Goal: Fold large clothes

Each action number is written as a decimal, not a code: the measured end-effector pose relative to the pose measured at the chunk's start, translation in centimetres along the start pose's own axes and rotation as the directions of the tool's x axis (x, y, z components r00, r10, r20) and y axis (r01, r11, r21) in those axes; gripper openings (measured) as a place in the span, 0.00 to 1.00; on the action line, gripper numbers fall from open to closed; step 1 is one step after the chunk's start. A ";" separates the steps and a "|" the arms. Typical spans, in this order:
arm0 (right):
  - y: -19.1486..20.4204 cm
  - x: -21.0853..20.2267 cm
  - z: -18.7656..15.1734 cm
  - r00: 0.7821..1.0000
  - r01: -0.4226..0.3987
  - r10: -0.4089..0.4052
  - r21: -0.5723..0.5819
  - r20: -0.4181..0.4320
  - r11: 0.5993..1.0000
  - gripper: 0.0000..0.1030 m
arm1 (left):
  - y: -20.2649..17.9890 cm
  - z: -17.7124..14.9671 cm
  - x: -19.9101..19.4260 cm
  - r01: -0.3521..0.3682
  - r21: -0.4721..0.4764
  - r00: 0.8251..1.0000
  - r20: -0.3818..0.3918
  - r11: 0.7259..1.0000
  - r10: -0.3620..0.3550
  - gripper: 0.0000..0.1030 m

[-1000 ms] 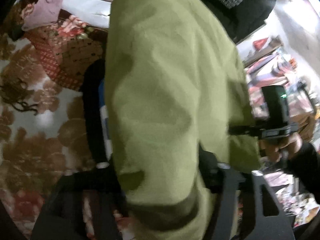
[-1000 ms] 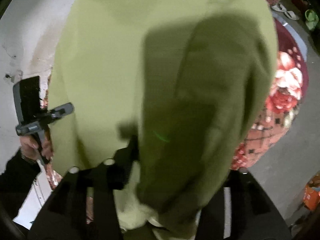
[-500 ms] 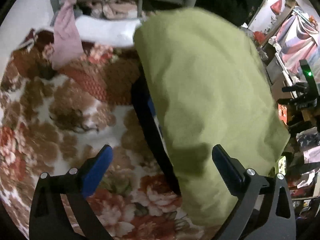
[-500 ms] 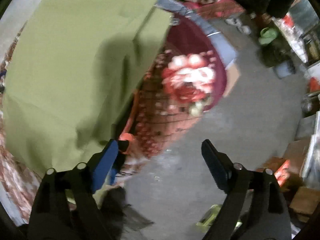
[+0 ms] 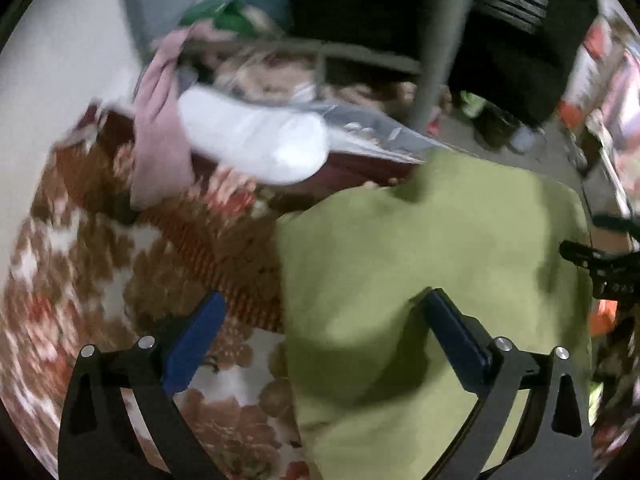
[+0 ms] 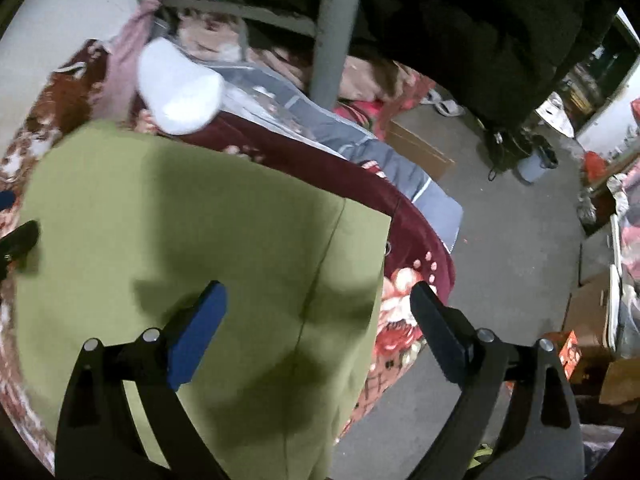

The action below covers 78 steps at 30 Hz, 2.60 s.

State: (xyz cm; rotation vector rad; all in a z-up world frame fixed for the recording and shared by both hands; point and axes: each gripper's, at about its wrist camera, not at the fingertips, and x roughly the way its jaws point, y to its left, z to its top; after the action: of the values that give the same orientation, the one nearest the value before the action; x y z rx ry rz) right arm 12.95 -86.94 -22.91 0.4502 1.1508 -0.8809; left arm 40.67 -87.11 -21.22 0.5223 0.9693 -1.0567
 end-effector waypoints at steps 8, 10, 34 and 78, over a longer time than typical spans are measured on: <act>-6.5 2.3 -1.2 0.999 -0.018 0.021 0.090 -0.030 0.996 0.88 | 6.6 -2.3 0.3 -0.056 -0.177 0.998 -0.026 0.983 0.053 0.95; -7.2 0.3 -2.6 0.997 -0.079 0.081 0.110 -0.012 0.991 0.88 | 6.0 -3.6 -2.2 -0.039 -0.152 0.999 -0.023 0.988 0.036 0.95; -6.8 -8.1 -22.8 0.999 -0.038 0.039 0.026 -0.016 0.999 0.91 | -1.0 -20.4 -13.9 -0.186 -0.051 0.980 -0.078 0.981 0.181 0.95; 0.3 -32.2 -37.4 0.941 -0.236 0.244 -0.062 0.236 0.970 0.95 | -13.8 -31.6 -36.5 -0.062 0.074 0.973 0.228 0.995 0.043 0.95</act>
State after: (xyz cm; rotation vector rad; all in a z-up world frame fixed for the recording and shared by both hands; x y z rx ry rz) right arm -13.47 -48.28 -7.25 0.4328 0.8636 -0.6815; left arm 9.66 -51.23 -4.59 0.4794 0.7103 -1.0855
